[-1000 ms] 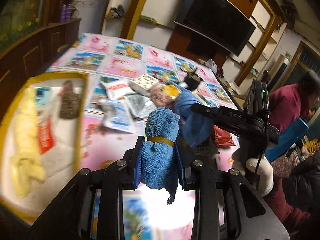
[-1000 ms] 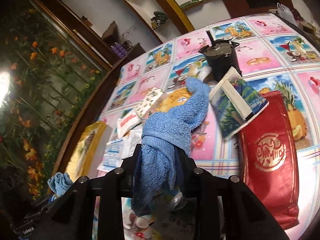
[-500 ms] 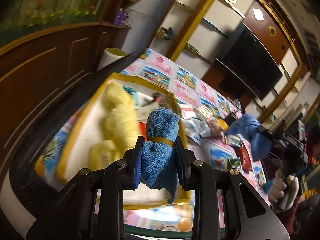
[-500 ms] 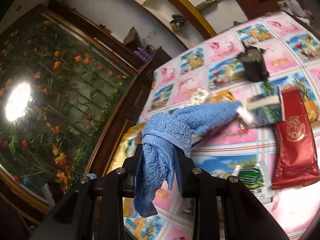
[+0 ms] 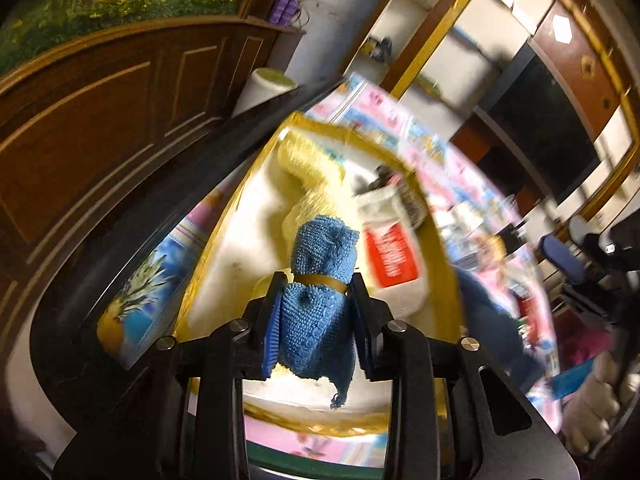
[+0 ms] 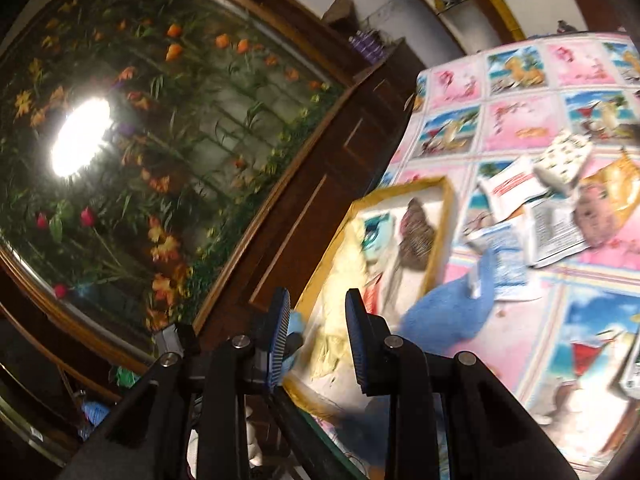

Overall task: Organize soft objects
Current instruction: 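Carry the rolled blue towel into the box and open the left tool, then carry the blue towel over the box and lower it with the right tool, then grasp green-white medicine sachet with left tool while right tool grasps red foil bag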

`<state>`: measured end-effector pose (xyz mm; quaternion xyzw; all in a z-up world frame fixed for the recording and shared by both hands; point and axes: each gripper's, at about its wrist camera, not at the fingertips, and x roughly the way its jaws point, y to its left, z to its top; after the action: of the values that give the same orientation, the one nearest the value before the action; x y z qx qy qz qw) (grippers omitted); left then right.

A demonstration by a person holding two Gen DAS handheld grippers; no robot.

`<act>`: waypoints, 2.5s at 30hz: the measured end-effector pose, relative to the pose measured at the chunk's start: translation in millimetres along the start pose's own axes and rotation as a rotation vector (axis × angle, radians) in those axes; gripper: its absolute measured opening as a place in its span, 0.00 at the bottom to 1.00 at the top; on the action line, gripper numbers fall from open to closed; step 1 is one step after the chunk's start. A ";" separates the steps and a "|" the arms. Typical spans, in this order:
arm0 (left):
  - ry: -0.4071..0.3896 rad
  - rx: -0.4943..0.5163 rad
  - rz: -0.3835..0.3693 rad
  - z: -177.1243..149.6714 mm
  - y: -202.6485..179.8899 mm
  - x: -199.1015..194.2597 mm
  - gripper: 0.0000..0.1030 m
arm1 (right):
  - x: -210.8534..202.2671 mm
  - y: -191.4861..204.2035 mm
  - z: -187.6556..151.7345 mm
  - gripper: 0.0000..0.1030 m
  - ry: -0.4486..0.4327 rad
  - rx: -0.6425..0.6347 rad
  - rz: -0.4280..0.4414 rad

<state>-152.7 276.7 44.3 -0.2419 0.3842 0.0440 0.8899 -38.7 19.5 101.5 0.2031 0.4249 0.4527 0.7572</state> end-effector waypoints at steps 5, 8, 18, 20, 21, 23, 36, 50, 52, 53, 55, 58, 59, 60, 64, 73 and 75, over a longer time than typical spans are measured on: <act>0.010 -0.012 -0.027 -3.8 3.0 1.9 0.45 | 35.4 -0.2 -10.4 0.29 0.072 -0.026 -0.099; -0.020 -0.016 -0.068 -3.4 4.7 -6.6 0.60 | 20.9 -5.2 -13.2 0.47 0.048 -0.090 -0.245; -0.079 -0.062 -0.121 -0.1 4.4 -28.1 0.60 | 10.4 -52.5 -62.2 0.66 0.184 -0.134 -0.554; -0.081 -0.070 -0.134 -1.5 5.6 -30.6 0.60 | 19.2 -58.9 -67.4 0.47 0.198 -0.113 -0.523; -0.081 -0.074 -0.132 -2.1 7.0 -32.4 0.60 | 17.2 -58.6 -67.0 0.40 0.183 -0.119 -0.499; -0.089 -0.088 -0.125 -2.7 12.0 -36.5 0.60 | 8.0 -54.9 -63.7 0.40 0.145 -0.100 -0.455; -0.142 -0.176 -0.126 -1.8 41.4 -52.8 0.60 | -5.4 32.7 -1.2 0.40 0.019 -0.104 -0.147; -0.134 -0.172 -0.115 -4.0 48.4 -51.8 0.60 | 103.8 10.6 -8.4 0.45 0.154 -0.020 -0.254; -0.133 -0.168 -0.114 -3.8 47.1 -51.3 0.60 | 114.7 -0.7 -13.2 0.46 0.182 0.021 -0.256; -0.132 -0.165 -0.113 -4.0 46.1 -51.2 0.60 | 119.0 -2.4 -15.6 0.46 0.189 0.019 -0.246; -0.130 -0.158 -0.110 -5.4 44.1 -52.6 0.60 | 118.7 9.1 -17.2 0.46 0.173 -0.065 -0.289; -0.132 -0.149 -0.101 -6.8 40.7 -54.4 0.60 | 108.7 22.6 -17.7 0.51 0.163 -0.125 -0.286; -0.133 -0.145 -0.099 -7.1 39.0 -54.8 0.60 | 100.8 25.4 -17.4 0.52 0.146 -0.137 -0.277; -0.133 -0.141 -0.097 -7.7 35.8 -55.0 0.60 | 92.5 26.0 -17.2 0.52 0.128 -0.146 -0.271; -0.128 -0.116 -0.096 -9.2 26.6 -54.7 0.60 | 50.5 21.3 -18.6 0.57 0.047 -0.168 -0.277; -0.119 0.011 -0.148 -18.6 -13.0 -54.3 0.60 | -91.1 -28.5 -29.3 0.71 -0.233 -0.210 -0.591; -0.100 0.052 -0.170 -21.6 -28.4 -50.1 0.60 | -119.4 -50.6 -30.5 0.71 -0.260 -0.144 -0.668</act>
<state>-194.6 247.1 78.1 -0.2478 0.3185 -0.0296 0.9145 -65.3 -111.0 104.4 0.0550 0.3349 0.1795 0.9234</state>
